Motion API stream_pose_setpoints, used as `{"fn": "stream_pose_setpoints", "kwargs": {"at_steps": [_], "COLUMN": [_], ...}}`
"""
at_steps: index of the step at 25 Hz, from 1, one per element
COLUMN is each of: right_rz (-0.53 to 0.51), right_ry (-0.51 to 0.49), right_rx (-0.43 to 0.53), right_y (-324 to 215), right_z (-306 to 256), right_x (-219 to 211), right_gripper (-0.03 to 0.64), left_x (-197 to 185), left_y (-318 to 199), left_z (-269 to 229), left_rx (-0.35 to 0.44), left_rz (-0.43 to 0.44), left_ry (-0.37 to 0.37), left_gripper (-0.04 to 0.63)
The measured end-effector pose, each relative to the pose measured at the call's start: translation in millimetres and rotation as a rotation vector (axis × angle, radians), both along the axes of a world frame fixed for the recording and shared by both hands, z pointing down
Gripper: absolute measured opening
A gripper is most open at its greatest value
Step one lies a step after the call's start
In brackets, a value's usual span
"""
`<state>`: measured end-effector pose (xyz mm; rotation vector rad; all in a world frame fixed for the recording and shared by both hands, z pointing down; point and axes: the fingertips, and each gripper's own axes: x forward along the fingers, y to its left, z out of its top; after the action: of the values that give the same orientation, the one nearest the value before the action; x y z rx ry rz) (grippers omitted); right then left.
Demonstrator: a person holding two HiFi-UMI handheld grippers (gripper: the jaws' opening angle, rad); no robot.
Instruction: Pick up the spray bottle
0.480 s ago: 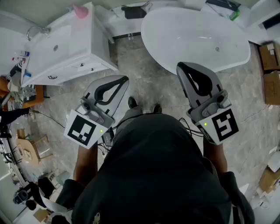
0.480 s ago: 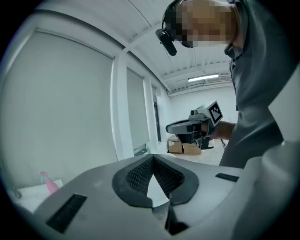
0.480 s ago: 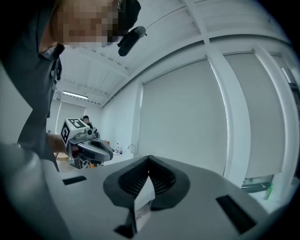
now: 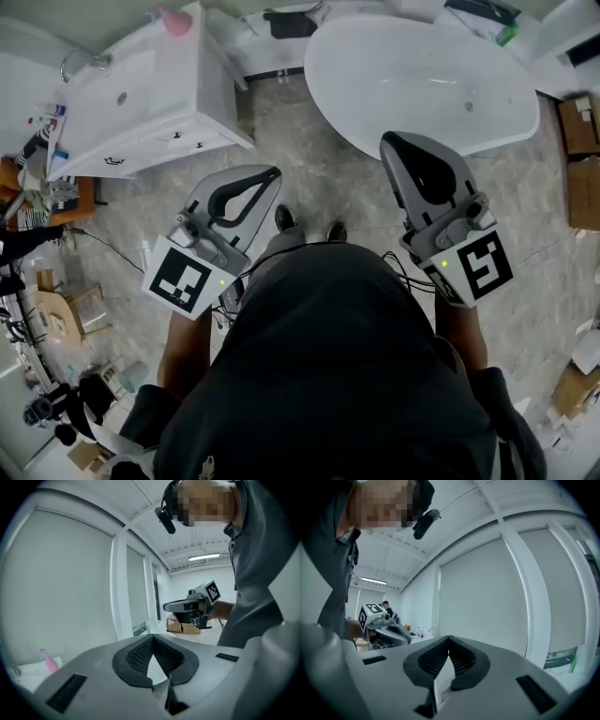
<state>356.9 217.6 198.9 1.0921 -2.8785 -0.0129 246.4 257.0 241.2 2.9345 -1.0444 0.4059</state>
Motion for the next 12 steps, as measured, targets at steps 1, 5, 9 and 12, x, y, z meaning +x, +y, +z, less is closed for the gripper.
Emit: {"fn": "stream_pose_setpoints", "kwargs": {"at_steps": [1, 5, 9, 12], "right_rz": [0.000, -0.011, -0.012, -0.006], "right_ry": [-0.007, -0.004, -0.006, 0.007], "right_rx": [-0.004, -0.023, -0.030, -0.037], "right_y": [0, 3, 4, 1], "right_z": [0, 5, 9, 13], "right_x": [1, 5, 0, -8], "right_gripper": [0.009, 0.009, 0.009, 0.009], "left_x": [0, 1, -7, -18], "left_y": [1, 6, 10, 6], "left_z": [0, 0, 4, 12], "left_rx": [-0.001, -0.005, -0.012, -0.021], "left_rz": [-0.003, -0.016, -0.033, -0.032], "left_ry": [0.001, 0.004, 0.010, 0.021], "left_gripper": [0.003, 0.003, 0.003, 0.003]}}
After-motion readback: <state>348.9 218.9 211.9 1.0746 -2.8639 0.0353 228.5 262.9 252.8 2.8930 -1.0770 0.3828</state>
